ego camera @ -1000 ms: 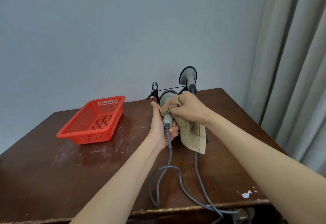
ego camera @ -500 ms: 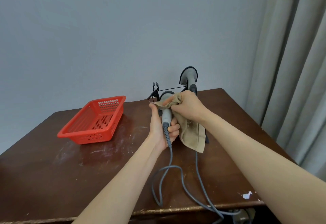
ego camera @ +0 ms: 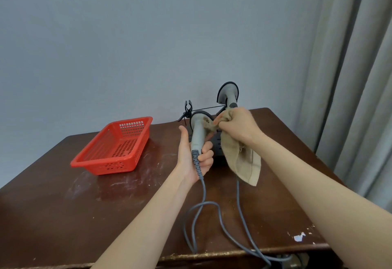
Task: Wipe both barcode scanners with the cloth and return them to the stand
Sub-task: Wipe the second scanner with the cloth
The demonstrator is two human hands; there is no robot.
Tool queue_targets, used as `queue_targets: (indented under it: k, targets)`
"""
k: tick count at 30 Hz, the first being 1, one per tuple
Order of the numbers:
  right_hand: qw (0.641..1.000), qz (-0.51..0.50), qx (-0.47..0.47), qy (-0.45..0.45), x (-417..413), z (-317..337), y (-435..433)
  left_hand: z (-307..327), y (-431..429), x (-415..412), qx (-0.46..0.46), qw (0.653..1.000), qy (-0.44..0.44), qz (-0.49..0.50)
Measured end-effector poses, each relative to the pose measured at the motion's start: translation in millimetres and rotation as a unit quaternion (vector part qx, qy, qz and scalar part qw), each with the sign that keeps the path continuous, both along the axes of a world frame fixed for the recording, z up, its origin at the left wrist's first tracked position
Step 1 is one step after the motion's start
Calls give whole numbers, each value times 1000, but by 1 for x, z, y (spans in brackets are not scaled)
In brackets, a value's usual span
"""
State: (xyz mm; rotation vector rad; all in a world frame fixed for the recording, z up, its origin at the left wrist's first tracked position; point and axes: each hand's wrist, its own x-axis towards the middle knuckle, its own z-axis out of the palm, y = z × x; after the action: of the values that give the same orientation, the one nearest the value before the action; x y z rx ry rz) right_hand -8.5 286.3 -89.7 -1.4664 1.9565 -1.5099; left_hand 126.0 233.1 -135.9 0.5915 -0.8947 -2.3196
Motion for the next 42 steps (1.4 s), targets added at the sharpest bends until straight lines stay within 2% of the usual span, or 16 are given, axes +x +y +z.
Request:
queue_targets:
  k: [3, 6, 9, 12, 14, 16, 20, 22, 24, 26, 28, 29, 31, 34, 36, 42]
  targets:
    - [992, -94, -30, -83, -15, -10, -4, 7, -2, 5, -4, 1000, 19, -23]
    - [977, -72, -33, -198, -9, -15, -9, 14, 2, 6, -16, 997, 44, -54]
    - [936, -22, -48, -348, 1, -9, -11, 15, 4, 5, -19, 992, 76, -101]
    - [863, 14, -32, -505, 2, -1, -10, 15, 4, 9, -15, 984, 109, -141]
    - [829, 31, -16, -558, 1, 1, -9, 16, 4, 11, -25, 985, 90, -145]
    - [826, 30, -9, -562, 0, 1, -8, 18, 3, 12, -55, 992, 13, -116]
    - [850, -7, -13, -527, -8, 1, -8, 21, -3, 15, -133, 980, -144, 4]
    - [863, -13, -22, -504, -10, 1, -8, 18, -3, 16, -143, 973, -174, 55]
    - [889, -14, -23, -456, -8, 1, -9, 15, -1, 15, -103, 978, -163, 84]
    - [938, -53, -17, -343, -4, -2, -11, 13, -1, 13, -61, 982, -148, 97]
    - [977, -119, -38, -173, -4, -1, -10, 11, -1, 10, -38, 983, -143, 108]
    - [984, -133, -58, -100, -3, 1, -9, 11, 0, 9, -35, 983, -143, 112]
    - [991, -108, -79, -10, 5, 5, -5, 12, 3, 8, -46, 979, -152, 124]
    - [990, -71, -37, 120, 14, -1, -9, 15, 9, 3, -60, 978, -160, 123]
    - [987, -40, -3, 154, 18, -6, -11, 16, 12, 1, -46, 980, -155, 120]
    - [984, 108, 46, 133, 33, -6, 3, 11, 5, 4, 5, 982, -127, 139]
